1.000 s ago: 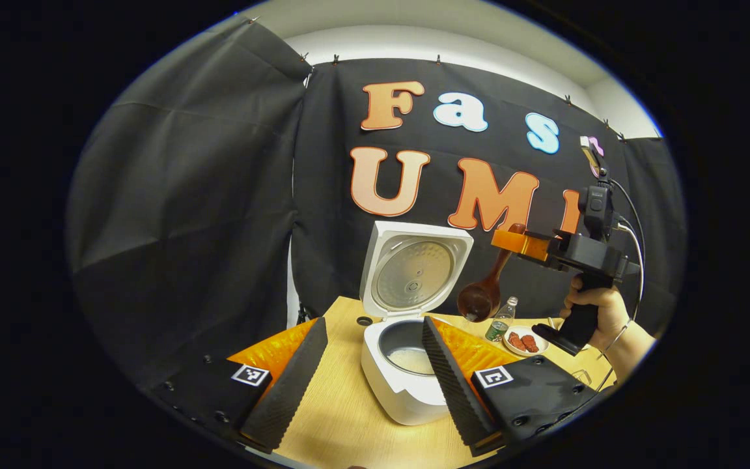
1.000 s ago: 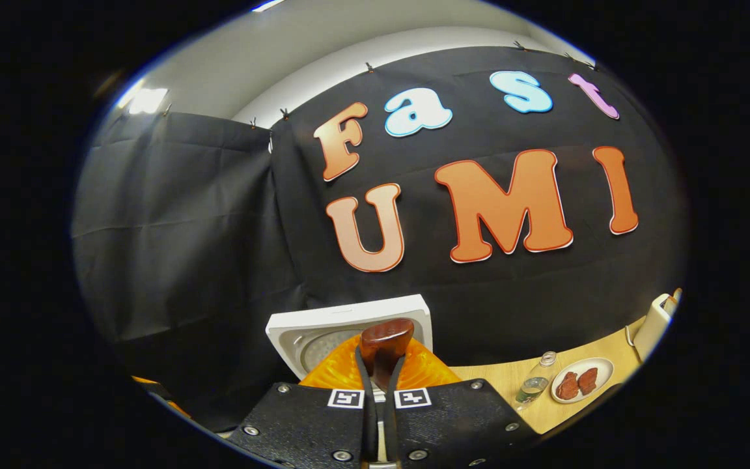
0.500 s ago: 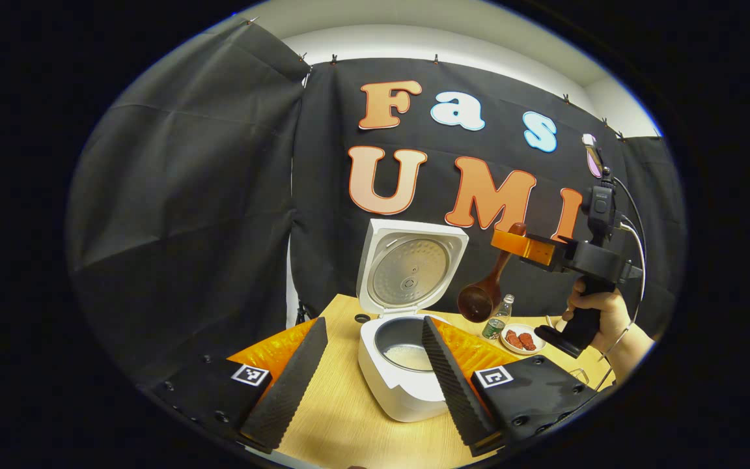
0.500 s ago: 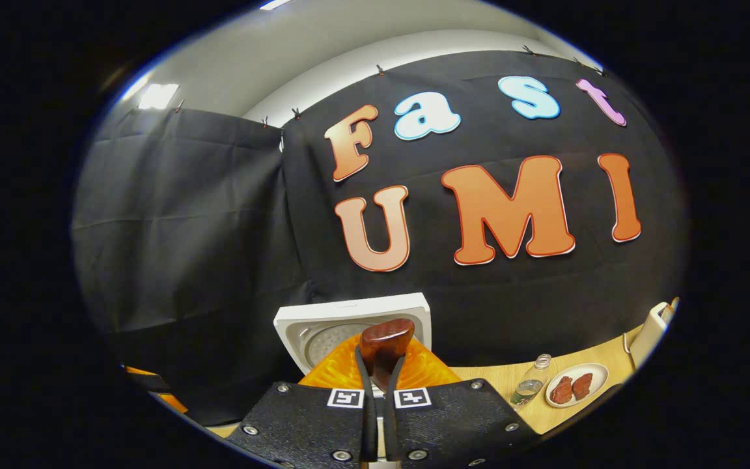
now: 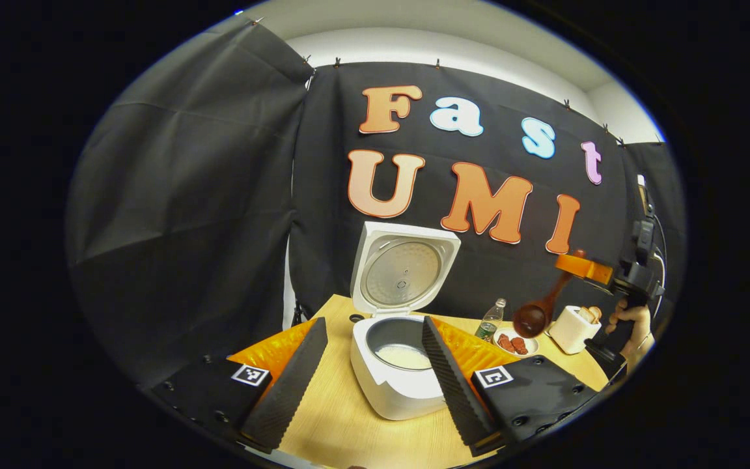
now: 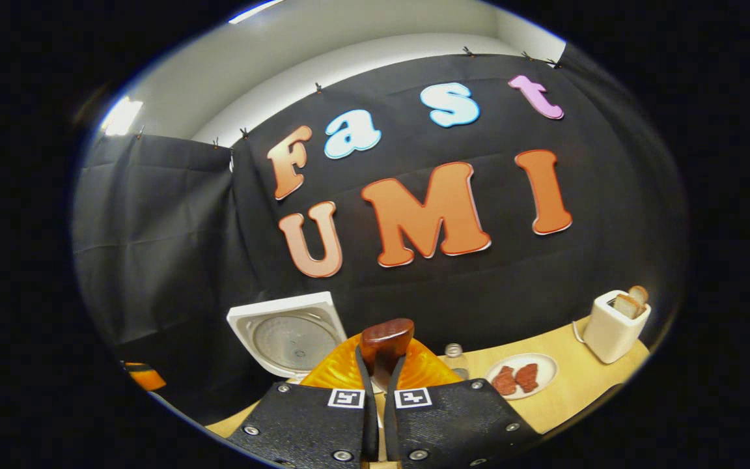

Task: Close the left gripper, press the button to open the rice cooker; take a wooden spoon from the chopstick holder with the right hand, scoop a spoonful of rice and pour it into the rice cooker, then put the wooden spoon back into the chopstick holder.

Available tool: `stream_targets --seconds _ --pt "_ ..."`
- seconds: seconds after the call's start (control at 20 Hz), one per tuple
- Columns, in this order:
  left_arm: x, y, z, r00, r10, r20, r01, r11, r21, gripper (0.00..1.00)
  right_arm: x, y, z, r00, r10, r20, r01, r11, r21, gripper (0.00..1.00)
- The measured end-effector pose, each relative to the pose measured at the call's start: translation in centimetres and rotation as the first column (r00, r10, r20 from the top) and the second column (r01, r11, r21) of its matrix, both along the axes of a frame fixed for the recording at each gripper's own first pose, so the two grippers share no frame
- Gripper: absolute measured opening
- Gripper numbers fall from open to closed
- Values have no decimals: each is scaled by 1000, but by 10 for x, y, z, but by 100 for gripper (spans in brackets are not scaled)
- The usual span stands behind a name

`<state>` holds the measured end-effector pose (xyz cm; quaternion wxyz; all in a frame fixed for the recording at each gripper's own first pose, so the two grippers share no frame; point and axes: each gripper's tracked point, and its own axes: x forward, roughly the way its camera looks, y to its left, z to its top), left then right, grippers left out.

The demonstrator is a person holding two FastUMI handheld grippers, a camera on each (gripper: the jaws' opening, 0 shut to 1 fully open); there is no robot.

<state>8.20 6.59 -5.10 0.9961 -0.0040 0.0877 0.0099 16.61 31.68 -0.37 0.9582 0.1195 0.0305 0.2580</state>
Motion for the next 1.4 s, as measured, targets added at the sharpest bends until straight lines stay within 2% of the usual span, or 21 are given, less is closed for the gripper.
stream_targets --seconds 0.3,0.65,1.0,1.25,1.4 --pt "-10 -29 5 1000 -22 8 22 1000 -3 100 -5 -116 -54 980 -162 -113 164 987 5 3" --pt "-25 -56 2 1000 -26 -7 26 999 -27 100 -12 -210 -121 924 -298 -238 312 950 22 3" --pt "-43 -64 0 1000 3 -20 -3 1000 -18 100 -5 -235 -192 871 -333 -361 373 926 47 3" --pt "-50 -61 7 999 33 -1 -33 999 -24 100 -1 -236 -234 829 -315 -463 399 912 93 3" --pt "-50 -56 6 998 55 -10 -55 998 -9 99 3 -243 -239 823 -322 -468 421 899 123 3"
